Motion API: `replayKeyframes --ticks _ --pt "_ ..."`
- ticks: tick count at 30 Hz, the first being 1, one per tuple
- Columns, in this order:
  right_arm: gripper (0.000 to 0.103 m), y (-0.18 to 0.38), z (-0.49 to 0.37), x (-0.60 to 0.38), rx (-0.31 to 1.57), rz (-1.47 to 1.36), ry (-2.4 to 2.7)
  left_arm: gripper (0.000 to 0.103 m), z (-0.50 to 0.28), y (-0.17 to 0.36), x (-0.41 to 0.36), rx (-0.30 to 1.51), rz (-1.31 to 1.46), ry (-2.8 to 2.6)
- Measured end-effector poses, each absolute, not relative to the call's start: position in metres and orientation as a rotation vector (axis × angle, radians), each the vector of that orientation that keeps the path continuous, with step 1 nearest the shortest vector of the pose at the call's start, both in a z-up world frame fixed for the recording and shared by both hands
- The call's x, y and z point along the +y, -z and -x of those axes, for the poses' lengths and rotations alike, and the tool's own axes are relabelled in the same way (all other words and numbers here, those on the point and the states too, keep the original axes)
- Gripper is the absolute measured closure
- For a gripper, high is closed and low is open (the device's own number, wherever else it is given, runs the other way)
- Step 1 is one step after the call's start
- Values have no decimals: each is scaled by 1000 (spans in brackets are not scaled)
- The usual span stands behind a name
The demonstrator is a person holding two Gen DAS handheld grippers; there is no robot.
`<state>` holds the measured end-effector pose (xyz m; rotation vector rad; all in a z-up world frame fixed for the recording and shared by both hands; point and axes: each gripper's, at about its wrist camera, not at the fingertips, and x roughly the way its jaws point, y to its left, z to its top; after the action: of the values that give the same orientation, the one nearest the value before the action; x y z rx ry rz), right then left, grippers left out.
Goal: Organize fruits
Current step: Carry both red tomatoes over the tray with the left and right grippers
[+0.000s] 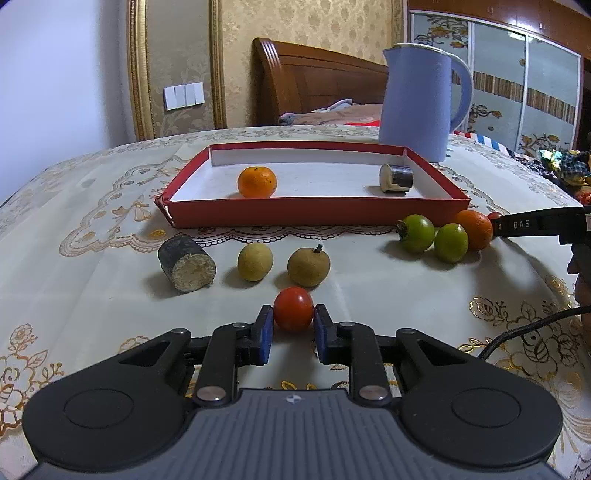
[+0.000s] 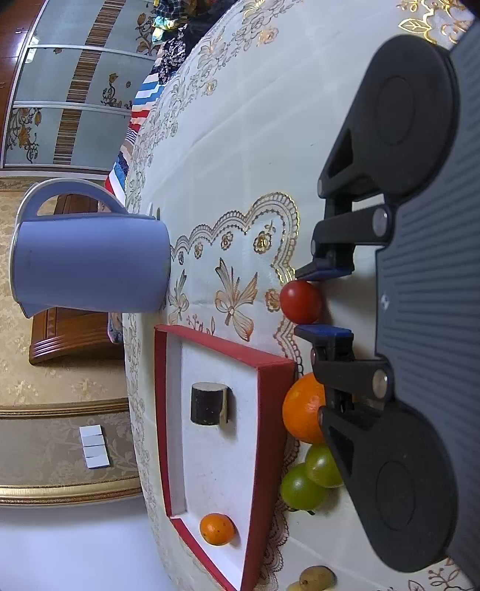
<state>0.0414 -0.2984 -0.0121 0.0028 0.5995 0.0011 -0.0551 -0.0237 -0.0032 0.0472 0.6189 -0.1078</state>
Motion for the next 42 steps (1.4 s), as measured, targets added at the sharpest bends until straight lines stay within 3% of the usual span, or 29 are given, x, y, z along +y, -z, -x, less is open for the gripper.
replayKeyframes --ticks 26,42 --pt "79 -16 -17 -296 509 -44 -47 81 51 -23 -19 563 -29 169" --pt "79 -28 -60 -250 518 -26 -99 81 -29 -36 4 587 9 54"
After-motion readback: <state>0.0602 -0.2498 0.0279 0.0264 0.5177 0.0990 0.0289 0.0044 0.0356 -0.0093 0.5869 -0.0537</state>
